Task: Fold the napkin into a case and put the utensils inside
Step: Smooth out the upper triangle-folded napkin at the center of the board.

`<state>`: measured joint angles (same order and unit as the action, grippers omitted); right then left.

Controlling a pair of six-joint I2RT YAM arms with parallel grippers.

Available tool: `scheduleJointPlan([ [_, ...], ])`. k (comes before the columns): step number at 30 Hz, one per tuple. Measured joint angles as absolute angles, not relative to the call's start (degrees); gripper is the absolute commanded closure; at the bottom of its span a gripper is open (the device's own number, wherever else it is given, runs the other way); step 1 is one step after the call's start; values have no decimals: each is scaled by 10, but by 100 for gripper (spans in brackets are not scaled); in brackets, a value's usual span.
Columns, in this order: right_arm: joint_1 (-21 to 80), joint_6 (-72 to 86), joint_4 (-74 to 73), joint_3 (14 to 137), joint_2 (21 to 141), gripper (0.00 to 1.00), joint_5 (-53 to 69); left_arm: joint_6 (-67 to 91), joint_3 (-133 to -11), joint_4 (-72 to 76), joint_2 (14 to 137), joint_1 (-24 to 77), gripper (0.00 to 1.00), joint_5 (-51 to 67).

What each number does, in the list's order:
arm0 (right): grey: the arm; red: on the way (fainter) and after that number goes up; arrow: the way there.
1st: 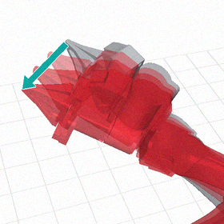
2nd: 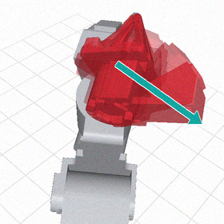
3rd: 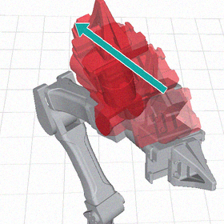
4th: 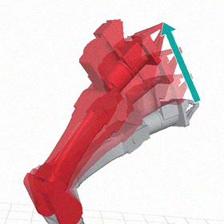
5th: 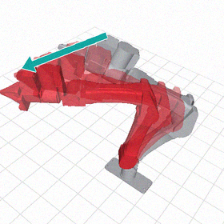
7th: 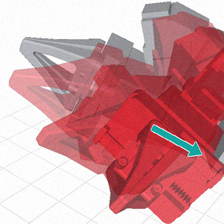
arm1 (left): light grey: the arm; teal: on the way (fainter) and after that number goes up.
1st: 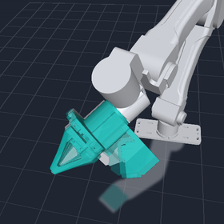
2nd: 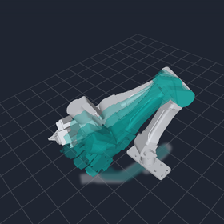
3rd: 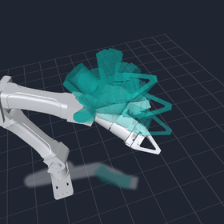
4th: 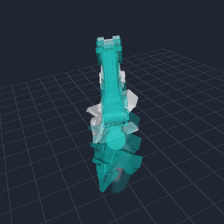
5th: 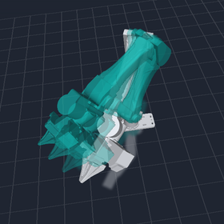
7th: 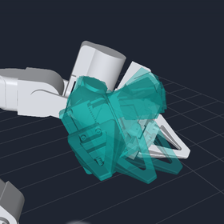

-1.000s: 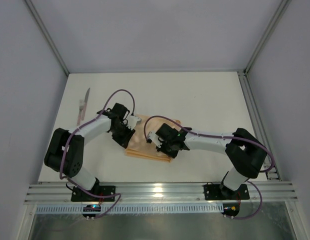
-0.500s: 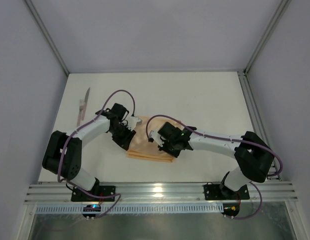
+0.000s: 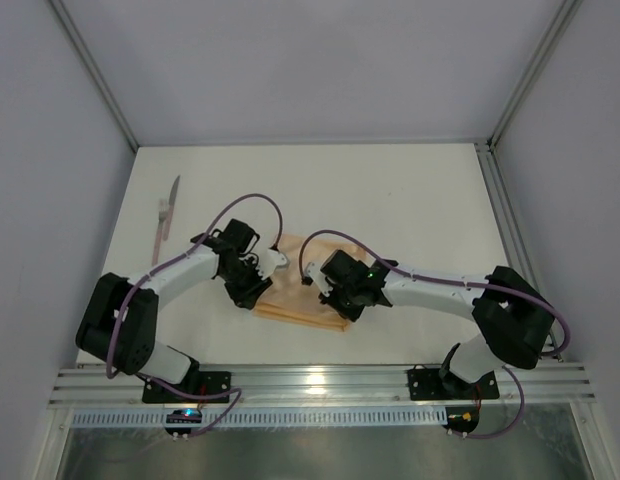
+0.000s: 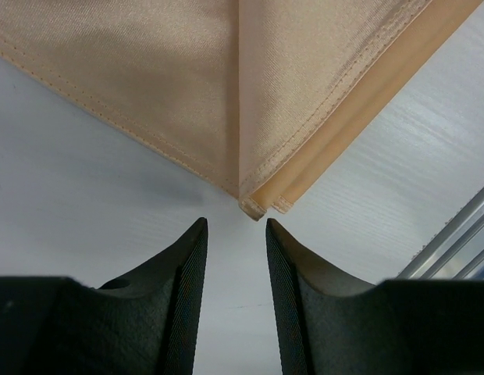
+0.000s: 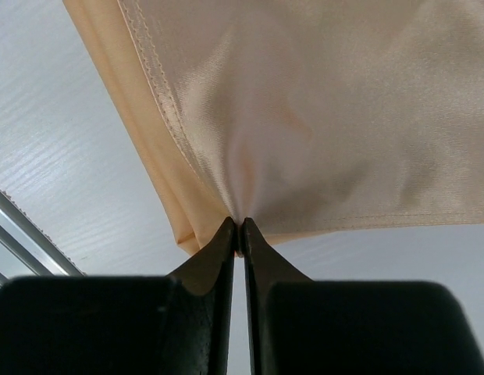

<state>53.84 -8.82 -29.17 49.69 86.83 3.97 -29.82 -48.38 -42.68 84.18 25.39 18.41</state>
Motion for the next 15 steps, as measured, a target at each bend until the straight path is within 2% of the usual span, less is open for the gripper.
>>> scheduleJointPlan([
  [9,538,-32,-277,485,868,78,33,-305,-477,-399,855,264,65,184],
  [15,538,-27,-277,485,865,87,33,-290,-469,-380,856,274,72,184],
])
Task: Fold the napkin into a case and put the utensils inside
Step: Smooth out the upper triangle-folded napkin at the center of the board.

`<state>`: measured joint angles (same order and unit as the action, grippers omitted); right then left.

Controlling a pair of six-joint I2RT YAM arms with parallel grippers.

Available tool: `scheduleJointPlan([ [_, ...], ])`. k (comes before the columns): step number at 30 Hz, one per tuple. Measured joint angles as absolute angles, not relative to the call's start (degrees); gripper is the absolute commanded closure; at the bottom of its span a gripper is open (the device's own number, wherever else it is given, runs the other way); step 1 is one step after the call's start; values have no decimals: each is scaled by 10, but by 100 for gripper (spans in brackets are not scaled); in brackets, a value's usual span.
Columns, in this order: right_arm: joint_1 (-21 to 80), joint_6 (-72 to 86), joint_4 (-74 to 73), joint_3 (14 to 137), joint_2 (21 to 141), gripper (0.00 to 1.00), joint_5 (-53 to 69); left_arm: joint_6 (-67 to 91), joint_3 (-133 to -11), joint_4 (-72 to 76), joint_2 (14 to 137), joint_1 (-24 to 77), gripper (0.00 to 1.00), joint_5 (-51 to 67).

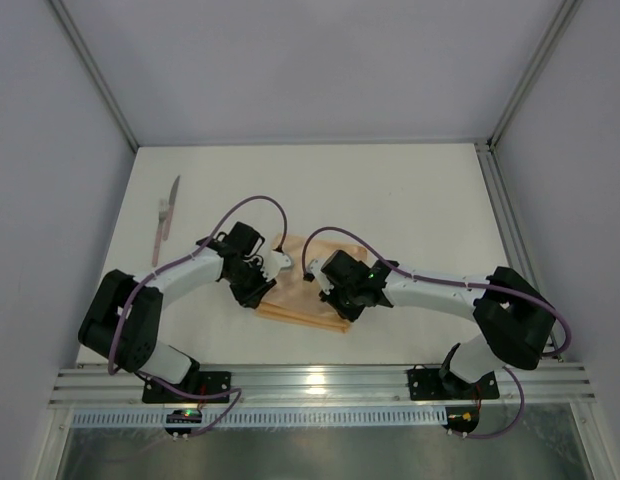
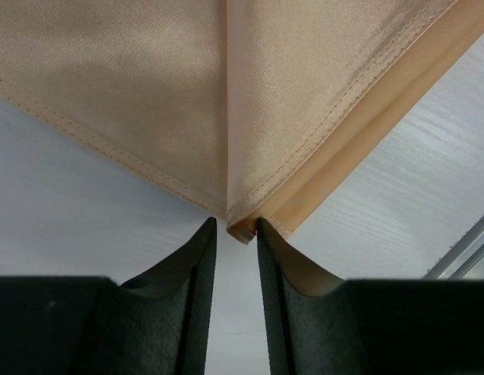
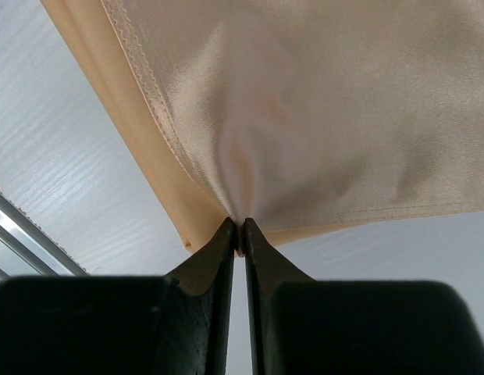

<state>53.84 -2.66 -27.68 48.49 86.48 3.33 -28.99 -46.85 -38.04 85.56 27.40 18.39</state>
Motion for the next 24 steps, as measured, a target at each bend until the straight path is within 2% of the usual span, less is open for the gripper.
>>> scheduleJointPlan([
  [7,538,-23,-281,487,865,90,32,-284,-468,-373,857,275,85,185],
  [11,538,-18,-291,495,865,94,29,-279,-468,-376,857,275,100,191],
  [24,538,0,-347,525,849,95,36,-273,-504,-442,853,275,100,216],
])
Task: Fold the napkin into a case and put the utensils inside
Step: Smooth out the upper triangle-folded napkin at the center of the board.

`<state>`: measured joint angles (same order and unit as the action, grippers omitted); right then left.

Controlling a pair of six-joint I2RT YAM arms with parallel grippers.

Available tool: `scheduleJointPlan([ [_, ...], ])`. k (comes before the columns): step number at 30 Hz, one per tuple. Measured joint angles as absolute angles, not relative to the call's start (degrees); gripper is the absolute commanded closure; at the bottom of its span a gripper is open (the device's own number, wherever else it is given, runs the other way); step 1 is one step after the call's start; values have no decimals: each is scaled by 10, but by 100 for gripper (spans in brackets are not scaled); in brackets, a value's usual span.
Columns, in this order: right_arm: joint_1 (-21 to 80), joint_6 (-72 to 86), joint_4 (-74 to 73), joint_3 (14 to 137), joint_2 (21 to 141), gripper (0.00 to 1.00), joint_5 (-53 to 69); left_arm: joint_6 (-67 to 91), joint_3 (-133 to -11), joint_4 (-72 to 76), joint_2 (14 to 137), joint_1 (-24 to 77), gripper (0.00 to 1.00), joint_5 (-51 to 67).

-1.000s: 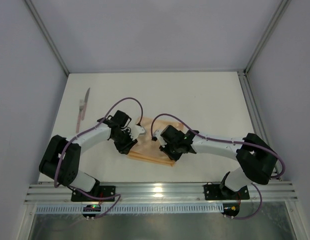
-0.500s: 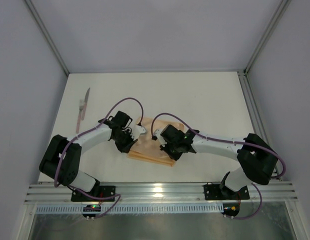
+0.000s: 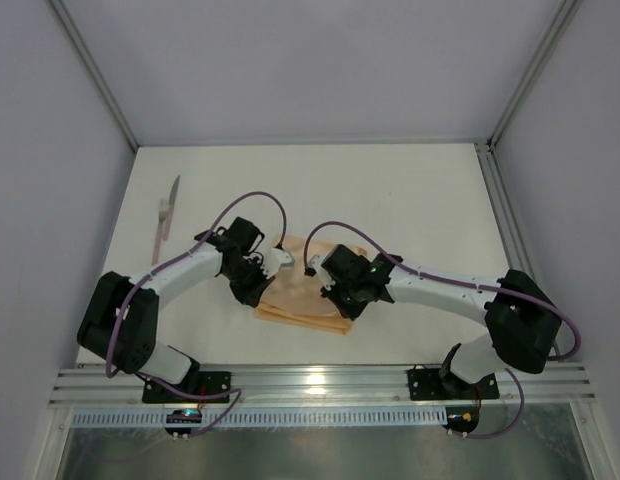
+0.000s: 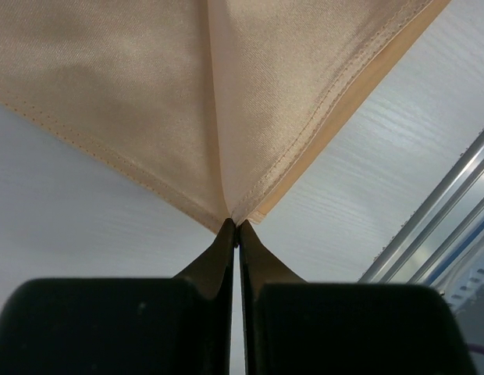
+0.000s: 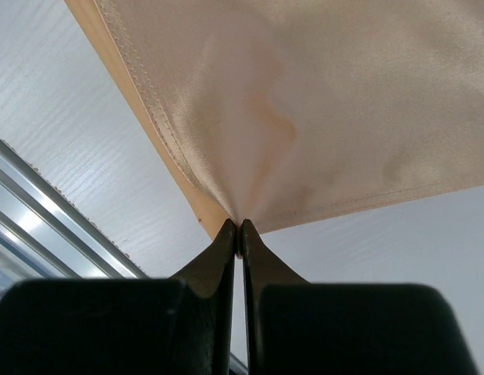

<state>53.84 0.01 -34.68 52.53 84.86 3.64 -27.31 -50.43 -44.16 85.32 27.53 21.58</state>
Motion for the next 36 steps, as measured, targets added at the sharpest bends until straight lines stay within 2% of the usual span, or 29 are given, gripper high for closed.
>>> scheduleJointPlan([
  [9,538,34,-390,528,846,95,73,-300,-504,-476,843,280,100,219],
  [23,538,81,-385,527,920,91,104,-319,-451,-463,843,313,99,210],
  [28,539,93,-383,523,924,77,105,-323,-448,-459,841,313,92,212],
  [29,538,94,-384,522,922,72,105,-325,-448,-459,841,313,91,213],
  [36,538,93,-389,515,871,63,98,-335,-449,-467,817,313,73,221],
])
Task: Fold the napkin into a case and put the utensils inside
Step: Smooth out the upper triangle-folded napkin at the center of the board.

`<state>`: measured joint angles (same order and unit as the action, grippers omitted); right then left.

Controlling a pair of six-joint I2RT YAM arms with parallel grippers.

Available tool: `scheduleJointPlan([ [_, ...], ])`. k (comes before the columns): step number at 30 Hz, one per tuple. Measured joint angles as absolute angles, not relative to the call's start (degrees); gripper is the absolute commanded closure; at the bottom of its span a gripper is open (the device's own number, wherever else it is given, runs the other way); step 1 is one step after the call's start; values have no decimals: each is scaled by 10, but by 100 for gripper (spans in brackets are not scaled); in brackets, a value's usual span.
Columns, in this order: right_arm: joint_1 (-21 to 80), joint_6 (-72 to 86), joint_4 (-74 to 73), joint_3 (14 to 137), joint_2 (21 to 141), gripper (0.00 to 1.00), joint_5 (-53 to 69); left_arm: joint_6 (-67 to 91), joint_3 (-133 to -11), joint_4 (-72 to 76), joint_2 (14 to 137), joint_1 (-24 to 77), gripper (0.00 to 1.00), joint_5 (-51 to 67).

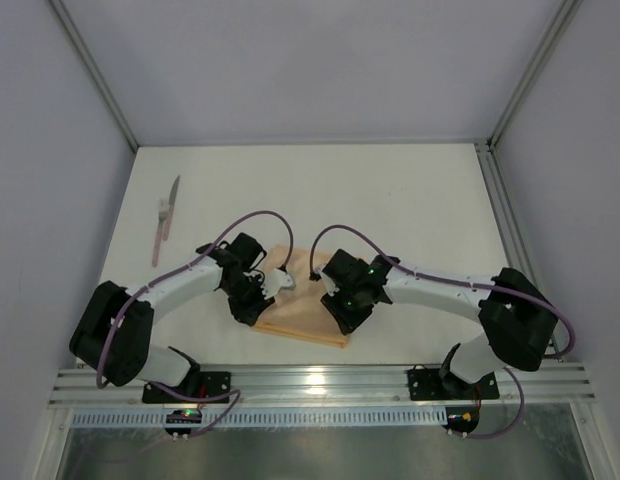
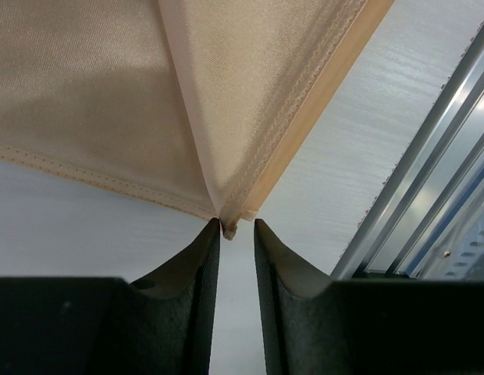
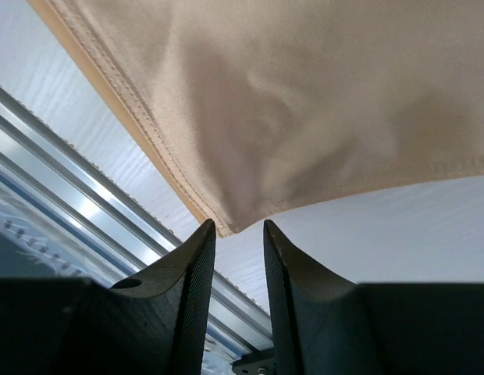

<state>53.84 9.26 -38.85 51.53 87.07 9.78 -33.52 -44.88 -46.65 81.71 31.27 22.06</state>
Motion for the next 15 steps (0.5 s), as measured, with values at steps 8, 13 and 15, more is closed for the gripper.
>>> scheduleJointPlan([
  [8,539,87,-387,515,782,58,107,-375,-473,-532,767,313,49,221],
  [13,528,111,-367,507,738,75,113,-413,-477,-566,721,314,52,196],
  [15,508,145,-331,495,727,80,120,-413,-474,-540,689,336,53,159],
])
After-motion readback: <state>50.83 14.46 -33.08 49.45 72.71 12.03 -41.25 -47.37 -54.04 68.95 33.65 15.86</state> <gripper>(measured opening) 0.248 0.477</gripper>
